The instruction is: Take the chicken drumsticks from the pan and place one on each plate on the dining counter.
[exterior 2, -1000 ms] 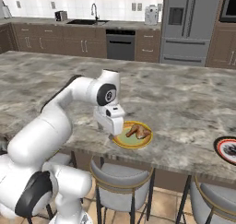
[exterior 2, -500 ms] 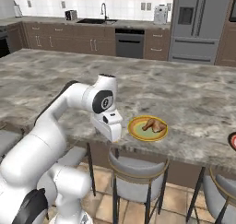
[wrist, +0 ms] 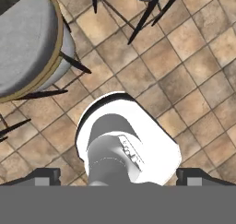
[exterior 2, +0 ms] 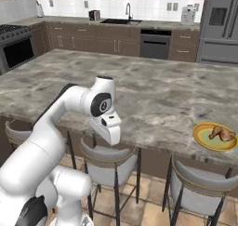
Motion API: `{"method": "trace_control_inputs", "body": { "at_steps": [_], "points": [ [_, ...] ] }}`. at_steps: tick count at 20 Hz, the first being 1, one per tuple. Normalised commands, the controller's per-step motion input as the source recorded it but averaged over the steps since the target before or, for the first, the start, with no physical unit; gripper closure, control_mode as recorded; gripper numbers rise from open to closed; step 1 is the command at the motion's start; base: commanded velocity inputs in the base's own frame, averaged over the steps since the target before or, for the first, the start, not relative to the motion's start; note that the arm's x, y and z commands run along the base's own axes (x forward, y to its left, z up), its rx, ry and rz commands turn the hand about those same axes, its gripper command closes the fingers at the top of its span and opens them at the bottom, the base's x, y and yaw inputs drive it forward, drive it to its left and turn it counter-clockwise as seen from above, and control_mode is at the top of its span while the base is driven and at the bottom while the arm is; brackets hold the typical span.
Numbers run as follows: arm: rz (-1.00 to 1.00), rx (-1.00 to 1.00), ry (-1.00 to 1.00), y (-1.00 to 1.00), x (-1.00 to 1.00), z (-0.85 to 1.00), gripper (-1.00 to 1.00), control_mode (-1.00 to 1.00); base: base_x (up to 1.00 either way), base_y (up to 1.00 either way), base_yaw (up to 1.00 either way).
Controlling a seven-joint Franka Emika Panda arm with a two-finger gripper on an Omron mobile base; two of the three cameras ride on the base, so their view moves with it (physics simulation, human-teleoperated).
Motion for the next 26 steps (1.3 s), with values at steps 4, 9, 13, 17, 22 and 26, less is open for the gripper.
{"method": "trace_control_inputs", "body": {
  "at_steps": [4, 9, 13, 17, 22, 26],
  "points": [
    [0.0, 0.0, 0.0, 0.0, 0.0, 0.0, -1.0, 1.0, 0.0, 1.0, 0.02],
    [0.0, 0.0, 0.0, 0.0, 0.0, 0.0, -1.0, 1.0, 0.0, 1.0, 0.0],
    [0.0, 0.0, 0.0, 0.0, 0.0, 0.0, -1.0, 1.0, 0.0, 1.0, 0.0],
    [0.0, 0.0, 0.0, 0.0, 0.0, 0.0, -1.0, 1.0, 0.0, 1.0, 0.0],
    [0.0, 0.0, 0.0, 0.0, 0.0, 0.0, -1.0, 1.0, 0.0, 1.0, 0.0],
    [0.0, 0.0, 0.0, 0.0, 0.0, 0.0, -1.0, 1.0, 0.04, 1.0, 0.0]
  ]
}}
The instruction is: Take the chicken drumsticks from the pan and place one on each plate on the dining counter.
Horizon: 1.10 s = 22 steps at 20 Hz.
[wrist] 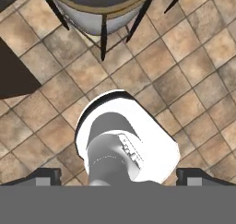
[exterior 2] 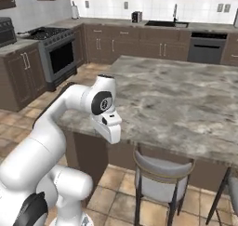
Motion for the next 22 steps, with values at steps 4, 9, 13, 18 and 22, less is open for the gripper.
{"method": "trace_control_inputs", "body": {
  "at_steps": [4, 9, 13, 18, 22],
  "points": [
    [0.0, 0.0, 0.0, 0.0, 0.0, 0.0, -1.0, 1.0, 0.06, 1.0, 0.0],
    [0.0, 0.0, 0.0, 0.0, 0.0, 0.0, -1.0, 1.0, 0.04, 1.0, 0.0],
    [0.0, 0.0, 0.0, 0.0, 0.0, 0.0, -1.0, 1.0, 0.08, 1.0, 0.0],
    [0.0, 0.0, 0.0, 0.0, 0.0, 0.0, -1.0, 1.0, 0.19, 1.0, 0.0],
    [0.0, 0.0, 0.0, 0.0, 0.0, 0.0, -1.0, 1.0, 0.45, 1.0, 0.0]
  ]
}}
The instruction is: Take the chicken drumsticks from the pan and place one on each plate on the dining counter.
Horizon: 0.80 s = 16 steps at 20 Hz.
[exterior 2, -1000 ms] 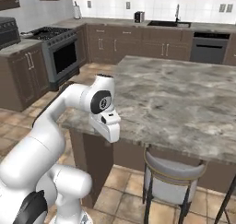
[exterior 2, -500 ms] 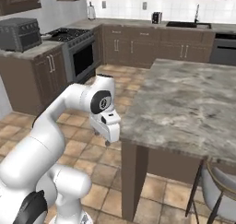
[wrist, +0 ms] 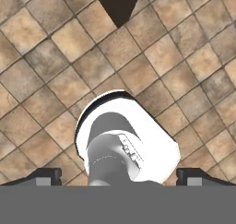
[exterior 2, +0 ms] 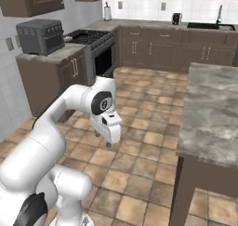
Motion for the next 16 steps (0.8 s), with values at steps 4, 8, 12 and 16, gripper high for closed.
{"method": "trace_control_inputs", "body": {
  "at_steps": [4, 8, 12, 16],
  "points": [
    [0.0, 0.0, 0.0, 0.0, 0.0, 0.0, -1.0, 1.0, 0.84, 0.83, -0.03],
    [0.0, 0.0, 0.0, 0.0, 0.0, 0.0, -1.0, 1.0, 0.99, 0.65, 0.0],
    [0.0, 0.0, 0.0, 0.0, 0.0, 0.0, -1.0, 1.0, 1.0, 0.42, 0.0],
    [0.0, 0.0, 0.0, 0.0, 0.0, 0.0, -1.0, 1.0, 1.0, 0.18, 0.0]
  ]
}}
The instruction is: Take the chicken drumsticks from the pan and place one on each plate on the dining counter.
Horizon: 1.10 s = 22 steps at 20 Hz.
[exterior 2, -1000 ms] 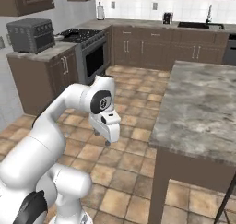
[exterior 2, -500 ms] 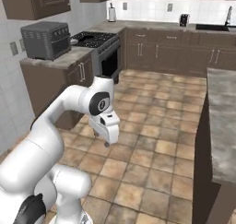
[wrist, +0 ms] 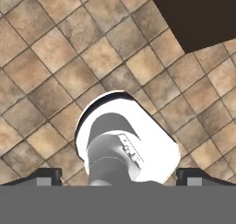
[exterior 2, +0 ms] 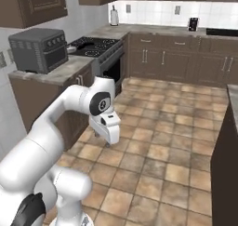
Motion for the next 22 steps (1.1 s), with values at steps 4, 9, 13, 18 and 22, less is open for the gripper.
{"method": "trace_control_inputs", "body": {
  "at_steps": [4, 9, 13, 18, 22],
  "points": [
    [0.0, 0.0, 0.0, 0.0, 0.0, 0.0, -1.0, 1.0, 1.0, -0.07, 0.0],
    [0.0, 0.0, 0.0, 0.0, 0.0, 0.0, -1.0, 1.0, 1.0, -0.14, 0.0],
    [0.0, 0.0, 0.0, 0.0, 0.0, 0.0, -1.0, 1.0, 1.0, -0.1, 0.0],
    [0.0, 0.0, 0.0, 0.0, 0.0, 0.0, -1.0, 1.0, 1.0, -0.08, 0.02],
    [0.0, 0.0, 0.0, 0.0, 0.0, 0.0, -1.0, 1.0, 1.0, -0.07, 0.06]
  ]
}}
